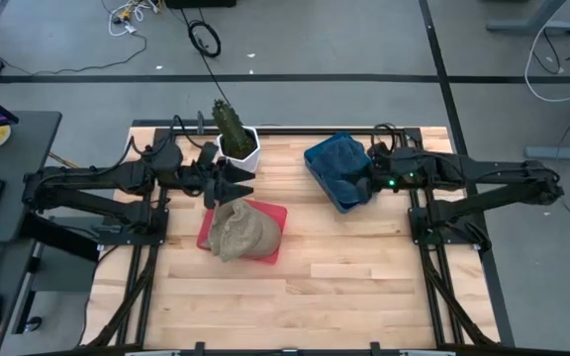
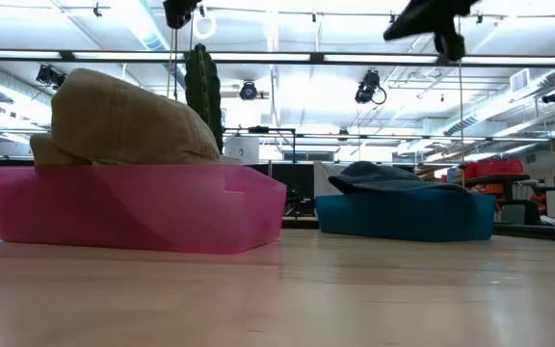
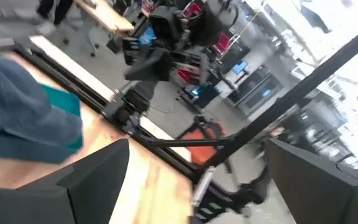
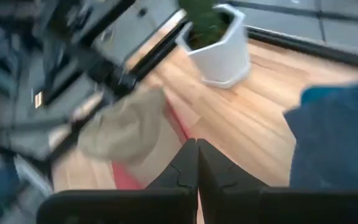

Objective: Pick & Place hat
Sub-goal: Return to Home Position

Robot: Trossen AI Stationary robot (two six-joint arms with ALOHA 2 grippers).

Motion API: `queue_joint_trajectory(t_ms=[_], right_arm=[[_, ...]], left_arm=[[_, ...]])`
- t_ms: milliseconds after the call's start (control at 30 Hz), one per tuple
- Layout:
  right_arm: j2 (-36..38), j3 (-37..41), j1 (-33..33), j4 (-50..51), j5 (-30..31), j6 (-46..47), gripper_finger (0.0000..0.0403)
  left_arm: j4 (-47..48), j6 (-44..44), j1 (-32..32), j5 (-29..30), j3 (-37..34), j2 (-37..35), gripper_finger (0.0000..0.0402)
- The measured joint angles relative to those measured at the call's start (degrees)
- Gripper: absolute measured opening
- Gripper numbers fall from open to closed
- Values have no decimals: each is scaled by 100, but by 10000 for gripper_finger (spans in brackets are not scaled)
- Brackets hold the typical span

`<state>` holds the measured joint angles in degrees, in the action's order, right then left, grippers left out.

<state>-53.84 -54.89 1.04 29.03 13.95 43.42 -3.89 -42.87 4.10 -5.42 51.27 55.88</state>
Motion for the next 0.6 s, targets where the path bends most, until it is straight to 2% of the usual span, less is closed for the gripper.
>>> queue_joint_trajectory(t_ms=[100, 233, 600], right_arm=[[-235, -484, -104, 415, -233, -876, 0], [-430, -963, -253, 793, -360, -1381, 0], [-469, -1563, -505, 675, -1119, -2107, 0]], left_arm=[[-12, 606, -160, 280, 0, 0, 370], [-222, 1546, -343, 309, 0, 0, 334], [-482, 2938, -596, 325, 0, -2, 172]])
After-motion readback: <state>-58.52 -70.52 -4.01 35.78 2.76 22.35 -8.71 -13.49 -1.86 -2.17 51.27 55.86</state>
